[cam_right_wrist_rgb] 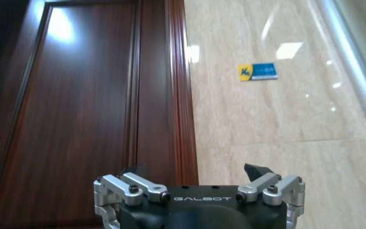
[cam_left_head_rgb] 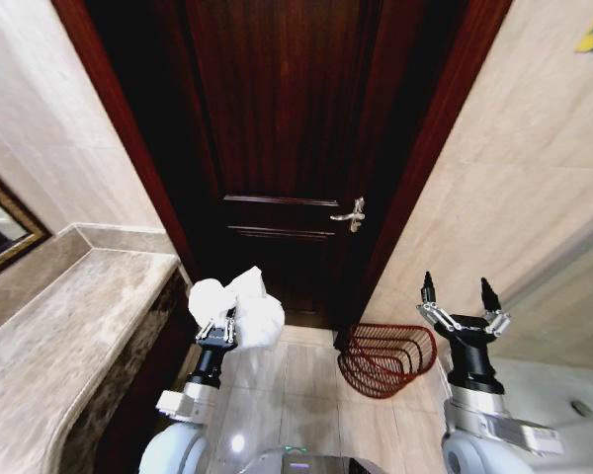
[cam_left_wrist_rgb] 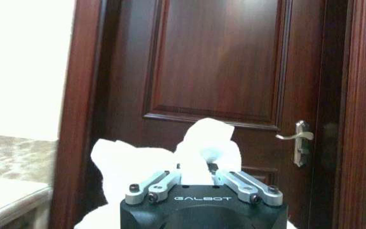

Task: Discard the used towel into the hamper.

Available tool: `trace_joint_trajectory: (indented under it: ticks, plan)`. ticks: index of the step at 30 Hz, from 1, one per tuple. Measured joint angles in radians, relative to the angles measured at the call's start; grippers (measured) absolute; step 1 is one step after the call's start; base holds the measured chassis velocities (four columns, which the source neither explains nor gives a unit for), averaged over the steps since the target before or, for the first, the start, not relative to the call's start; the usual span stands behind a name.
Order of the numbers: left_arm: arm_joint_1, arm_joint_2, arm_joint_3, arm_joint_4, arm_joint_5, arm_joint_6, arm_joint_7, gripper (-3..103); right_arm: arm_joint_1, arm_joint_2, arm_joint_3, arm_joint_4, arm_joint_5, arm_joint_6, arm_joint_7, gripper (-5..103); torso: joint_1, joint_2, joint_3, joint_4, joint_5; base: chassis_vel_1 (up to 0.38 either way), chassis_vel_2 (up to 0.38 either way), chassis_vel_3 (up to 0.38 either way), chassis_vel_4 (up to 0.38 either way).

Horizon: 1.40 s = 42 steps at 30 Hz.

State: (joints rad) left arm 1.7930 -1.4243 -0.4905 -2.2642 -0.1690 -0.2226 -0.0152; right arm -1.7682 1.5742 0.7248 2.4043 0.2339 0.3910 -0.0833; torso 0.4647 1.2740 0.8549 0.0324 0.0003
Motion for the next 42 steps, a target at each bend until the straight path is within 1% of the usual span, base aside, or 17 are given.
trace_joint_trajectory:
  ticks: [6, 7, 15, 22, 30, 38, 41, 42]
  plan:
    - [-0.007, -0.002, -0.007, 0.011, 0.004, -0.008, -0.008, 11, -0.003, 0.001, 0.0, -0.001, 0.001, 0.005, 0.0, 100, -0.001, 0.0, 0.0, -0.0002, -0.0005, 0.114, -0.109, -0.137, 0.123]
    - [-0.007, -0.002, -0.009, 0.012, 0.007, -0.006, -0.006, 11, -0.003, 0.002, 0.001, -0.001, 0.001, 0.006, 0.0, 100, -0.001, 0.0, 0.0, -0.0002, 0.0, 0.0, 0.0, 0.0, 0.0]
    - [-0.018, -0.005, 0.002, 0.032, 0.027, 0.008, -0.001, 11, -0.004, 0.002, 0.006, -0.007, -0.009, 0.014, 0.002, 100, 0.002, -0.001, 0.001, 0.0, -0.0003, -0.037, 0.038, 0.037, -0.043]
    - [-0.026, -0.003, 0.003, 0.042, 0.03, 0.014, 0.004, 11, -0.003, 0.001, 0.007, -0.012, -0.009, 0.014, 0.004, 100, 0.001, 0.0, 0.0, 0.0, -0.0003, -0.008, -0.019, -0.051, -0.031]
    - [-0.04, 0.011, 0.011, 0.058, 0.014, 0.023, 0.004, 11, -0.009, 0.002, 0.007, -0.014, -0.007, 0.025, 0.003, 100, 0.001, 0.0, 0.0, -0.0001, -0.0003, -0.061, -0.083, -0.073, -0.056]
    - [-0.061, 0.02, 0.039, 0.089, 0.002, 0.027, 0.004, 11, -0.013, 0.001, 0.021, -0.025, -0.034, 0.023, 0.013, 100, 0.001, 0.0, 0.0, -0.0001, -0.0003, -0.101, -0.096, -0.092, -0.104]
    - [-0.114, 0.029, 0.081, 0.152, -0.022, 0.027, 0.002, 11, -0.018, -0.004, 0.024, -0.031, -0.062, 0.021, 0.021, 100, 0.001, 0.0, 0.0, 0.0, -0.0003, -0.109, -0.117, -0.128, -0.105]
    - [-0.114, 0.029, 0.081, 0.152, -0.022, 0.027, 0.002, 11, -0.018, -0.004, 0.024, -0.031, -0.062, 0.021, 0.021, 100, 0.001, 0.0, 0.0, 0.0, -0.0003, -0.091, -0.113, -0.136, -0.103]
